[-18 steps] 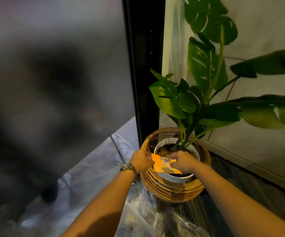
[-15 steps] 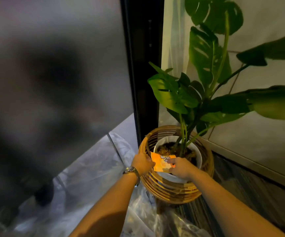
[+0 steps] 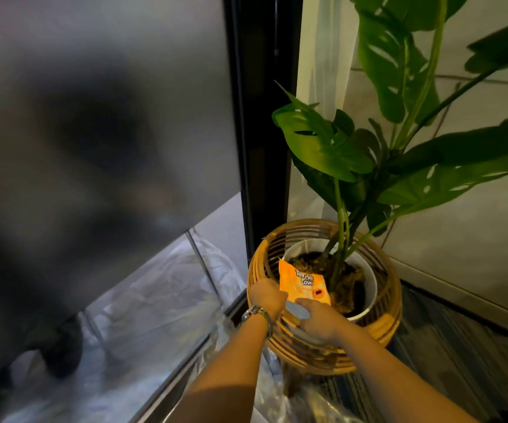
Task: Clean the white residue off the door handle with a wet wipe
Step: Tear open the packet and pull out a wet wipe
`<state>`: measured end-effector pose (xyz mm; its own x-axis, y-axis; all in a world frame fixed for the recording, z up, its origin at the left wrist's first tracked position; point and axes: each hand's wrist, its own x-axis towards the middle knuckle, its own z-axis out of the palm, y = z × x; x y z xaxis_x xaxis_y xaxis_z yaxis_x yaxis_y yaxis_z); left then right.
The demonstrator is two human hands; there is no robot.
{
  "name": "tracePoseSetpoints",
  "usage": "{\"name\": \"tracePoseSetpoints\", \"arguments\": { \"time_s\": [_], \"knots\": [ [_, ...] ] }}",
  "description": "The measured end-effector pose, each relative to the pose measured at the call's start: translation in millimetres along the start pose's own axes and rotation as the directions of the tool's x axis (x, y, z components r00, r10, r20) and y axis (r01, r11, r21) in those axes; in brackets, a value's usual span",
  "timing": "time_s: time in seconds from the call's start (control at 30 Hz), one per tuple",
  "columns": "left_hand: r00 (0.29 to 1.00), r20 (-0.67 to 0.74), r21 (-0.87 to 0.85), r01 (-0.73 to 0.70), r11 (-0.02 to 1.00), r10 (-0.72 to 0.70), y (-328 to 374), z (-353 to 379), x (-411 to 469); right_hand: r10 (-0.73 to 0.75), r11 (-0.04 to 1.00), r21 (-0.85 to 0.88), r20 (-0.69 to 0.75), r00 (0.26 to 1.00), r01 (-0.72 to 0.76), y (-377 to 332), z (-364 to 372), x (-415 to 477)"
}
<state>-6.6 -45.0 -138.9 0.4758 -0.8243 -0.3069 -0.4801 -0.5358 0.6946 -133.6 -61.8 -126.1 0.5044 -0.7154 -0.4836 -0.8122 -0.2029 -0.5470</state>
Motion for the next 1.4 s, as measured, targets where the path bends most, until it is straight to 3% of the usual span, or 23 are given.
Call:
{"name": "tracePoseSetpoints", "arguments": {
  "time_s": [0.2, 0.4, 0.5, 0.57, 0.7, 0.8, 1.03, 1.1, 1.17, 1.2, 1.27, 1.33, 1.4],
  "knots": [
    [0.998, 0.067, -0.393, 0.036, 0.919, -0.010, 29.4, -76.6, -32.0, -0.053, 0.973, 0.213, -0.184, 0.982, 0.093, -54.8, -53.8, -31.3],
    [0.997, 0.016, -0.524, -0.053, 0.850, 0.072, 101.0, -224.9, -84.1, -0.055, 0.881, 0.455, -0.168, 0.984, 0.127, -162.3, -130.9, -75.4],
    [0.995, 0.001, -0.631, -0.074, 0.772, 0.097, 136.7, -291.3, -116.2, -0.101, 0.763, 0.620, -0.164, 0.981, 0.182, -204.3, -158.9, -72.2],
    [0.992, 0.028, -0.667, -0.074, 0.741, 0.124, 155.6, -333.1, -141.5, -0.104, 0.683, 0.717, -0.092, 0.990, 0.138, -255.5, -185.2, -116.3],
    [0.987, 0.023, -0.642, -0.108, 0.759, 0.160, 174.3, -408.2, -200.8, -0.267, 0.574, 0.772, -0.140, 0.953, 0.274, -322.3, -216.8, -158.6],
    [0.988, -0.099, -0.579, -0.156, 0.800, 0.121, 171.0, -445.9, -235.9, -0.346, 0.547, 0.776, -0.131, 0.929, 0.313, -365.6, -221.8, -185.1],
    [0.943, -0.331, -0.634, -0.197, 0.748, -0.033, 134.3, -515.2, -302.6, -0.565, 0.592, 0.710, 0.028, 0.825, 0.381, -449.5, -201.0, -241.3],
    [0.925, -0.375, -0.644, -0.215, 0.734, -0.057, 123.2, -531.0, -320.4, -0.567, 0.605, 0.652, -0.050, 0.822, 0.457, -469.4, -189.2, -254.7],
    [0.903, -0.422, -0.658, -0.240, 0.714, -0.085, 114.5, -543.3, -338.1, -0.517, 0.628, 0.530, -0.262, 0.815, 0.569, -487.5, -172.1, -266.3],
    [0.885, -0.455, -0.659, -0.260, 0.706, -0.099, 111.6, -548.3, -345.0, -0.494, 0.620, 0.462, -0.398, 0.773, 0.634, -495.3, -162.1, -273.3],
    [0.842, -0.527, -0.653, -0.315, 0.688, -0.115, 108.8, -555.5, -355.2, -0.529, 0.531, 0.320, -0.598, 0.602, 0.785, -509.2, -140.6, -293.9],
    [0.800, -0.586, -0.650, -0.371, 0.663, -0.127, 108.1, -559.8, -366.0, -0.637, 0.457, 0.214, -0.598, 0.486, 0.863, -521.6, -118.7, -314.5],
    [0.769, -0.627, -0.630, -0.403, 0.664, -0.127, 106.7, -564.1, -375.1, -0.715, 0.435, 0.162, -0.535, 0.449, 0.886, -529.4, -102.8, -326.0]
  ]
}}
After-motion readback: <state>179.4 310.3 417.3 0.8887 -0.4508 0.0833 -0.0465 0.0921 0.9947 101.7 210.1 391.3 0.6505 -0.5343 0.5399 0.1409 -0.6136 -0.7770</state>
